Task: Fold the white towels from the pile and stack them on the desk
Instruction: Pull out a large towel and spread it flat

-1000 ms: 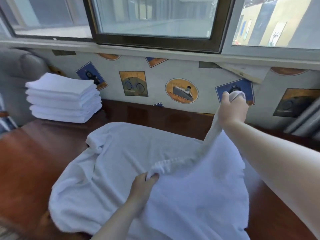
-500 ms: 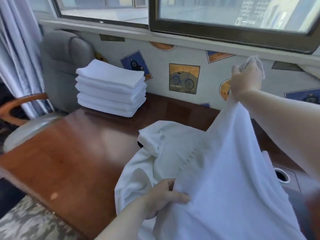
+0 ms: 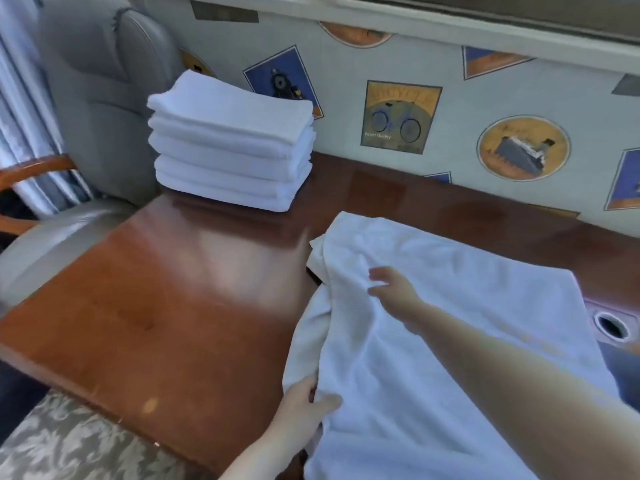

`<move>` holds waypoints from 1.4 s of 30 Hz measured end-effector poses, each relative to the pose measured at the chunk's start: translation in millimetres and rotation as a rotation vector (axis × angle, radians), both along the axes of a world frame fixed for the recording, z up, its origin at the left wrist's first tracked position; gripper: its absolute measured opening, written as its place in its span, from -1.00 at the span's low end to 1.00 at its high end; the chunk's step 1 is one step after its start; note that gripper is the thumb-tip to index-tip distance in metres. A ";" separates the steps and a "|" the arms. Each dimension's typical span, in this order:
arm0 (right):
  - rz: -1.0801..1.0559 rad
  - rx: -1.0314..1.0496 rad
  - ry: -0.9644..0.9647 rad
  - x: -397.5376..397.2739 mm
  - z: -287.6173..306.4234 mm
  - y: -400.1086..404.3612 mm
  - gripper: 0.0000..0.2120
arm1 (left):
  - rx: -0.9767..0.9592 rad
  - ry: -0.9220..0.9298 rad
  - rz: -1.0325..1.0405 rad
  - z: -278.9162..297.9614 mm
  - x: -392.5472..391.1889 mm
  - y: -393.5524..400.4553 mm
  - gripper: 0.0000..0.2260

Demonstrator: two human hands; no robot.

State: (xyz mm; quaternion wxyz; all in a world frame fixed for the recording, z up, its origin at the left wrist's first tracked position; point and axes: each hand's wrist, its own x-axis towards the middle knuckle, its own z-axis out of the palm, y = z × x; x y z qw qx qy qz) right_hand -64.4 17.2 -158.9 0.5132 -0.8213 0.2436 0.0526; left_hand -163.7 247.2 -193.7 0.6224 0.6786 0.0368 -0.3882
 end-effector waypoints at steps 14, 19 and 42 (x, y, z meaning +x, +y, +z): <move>0.471 -0.552 -0.160 -173.2 -10.5 92.1 -0.19 | -0.336 0.278 0.426 51.6 31.8 -22.3 -0.78; -0.253 0.053 -0.051 -176.8 -15.4 50.9 -0.75 | 0.316 -0.304 0.274 29.6 22.0 -9.3 -0.72; -0.439 0.169 -0.141 -174.4 5.3 135.0 -0.67 | -0.088 0.061 0.846 49.0 27.5 78.9 -0.71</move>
